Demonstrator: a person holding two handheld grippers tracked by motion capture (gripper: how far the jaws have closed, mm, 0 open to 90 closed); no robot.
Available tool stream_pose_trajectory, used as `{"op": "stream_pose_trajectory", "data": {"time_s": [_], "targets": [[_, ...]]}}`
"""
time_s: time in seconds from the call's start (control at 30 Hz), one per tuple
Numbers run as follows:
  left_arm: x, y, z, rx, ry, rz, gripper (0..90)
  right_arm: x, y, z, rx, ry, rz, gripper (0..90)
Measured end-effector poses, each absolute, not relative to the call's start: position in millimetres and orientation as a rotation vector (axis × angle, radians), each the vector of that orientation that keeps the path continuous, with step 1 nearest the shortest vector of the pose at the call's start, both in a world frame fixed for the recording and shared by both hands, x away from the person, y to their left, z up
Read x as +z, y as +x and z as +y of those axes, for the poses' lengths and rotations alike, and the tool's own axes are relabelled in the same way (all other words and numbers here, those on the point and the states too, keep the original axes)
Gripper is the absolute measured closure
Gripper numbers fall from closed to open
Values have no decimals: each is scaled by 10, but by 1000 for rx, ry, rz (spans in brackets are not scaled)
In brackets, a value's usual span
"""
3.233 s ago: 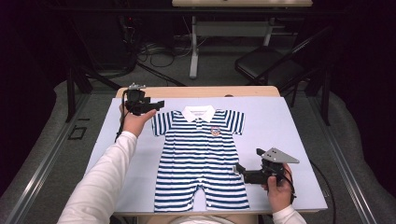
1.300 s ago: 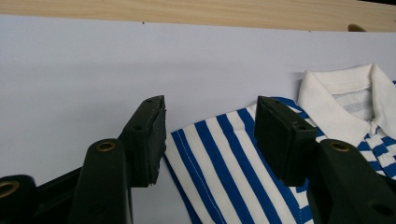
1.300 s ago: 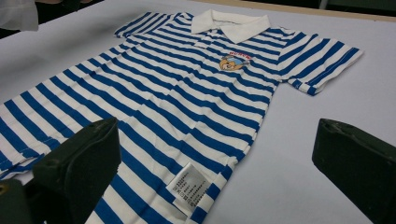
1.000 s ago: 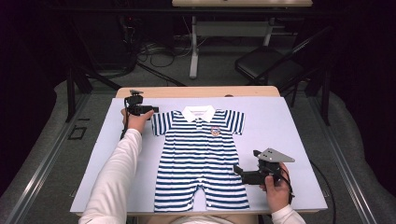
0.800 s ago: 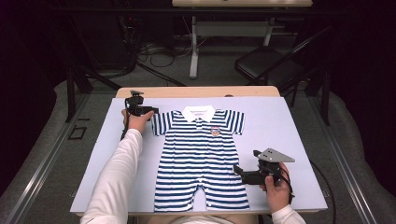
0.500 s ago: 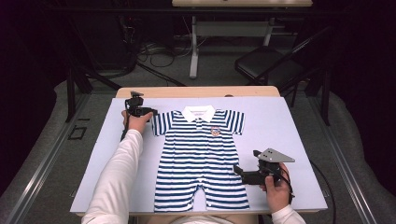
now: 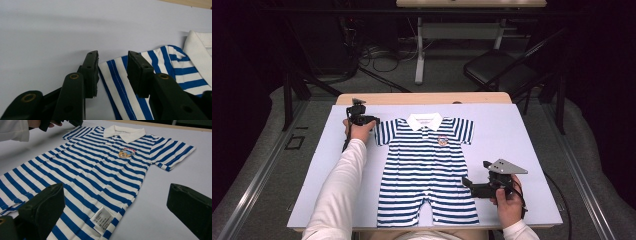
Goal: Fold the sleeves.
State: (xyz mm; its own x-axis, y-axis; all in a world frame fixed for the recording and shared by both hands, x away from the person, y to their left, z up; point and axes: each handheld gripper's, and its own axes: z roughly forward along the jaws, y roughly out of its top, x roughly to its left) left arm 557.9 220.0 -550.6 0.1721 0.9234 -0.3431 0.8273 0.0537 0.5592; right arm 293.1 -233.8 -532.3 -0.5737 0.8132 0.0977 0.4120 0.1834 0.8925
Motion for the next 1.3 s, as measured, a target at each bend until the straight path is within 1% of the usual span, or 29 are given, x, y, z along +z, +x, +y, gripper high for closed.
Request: {"op": "stream_pose_trajectory", "data": {"time_s": [0.3,0.6,0.83,1.3], "targets": [[-5510,5574,2171,197,1786,1663,698,-5322,2930,-2338,1358,1152,2067,13],[-5509,5571,2178,207,1791,1674,828,-5323,2932,-2342,1358,1152,2066,14],[-5487,5562,2175,217,1795,1667,862,-5322,2932,-2342,1359,1147,2065,23],[-5376,5516,2165,249,1798,1626,869,-5322,2932,-2340,1358,1147,2067,24]]}}
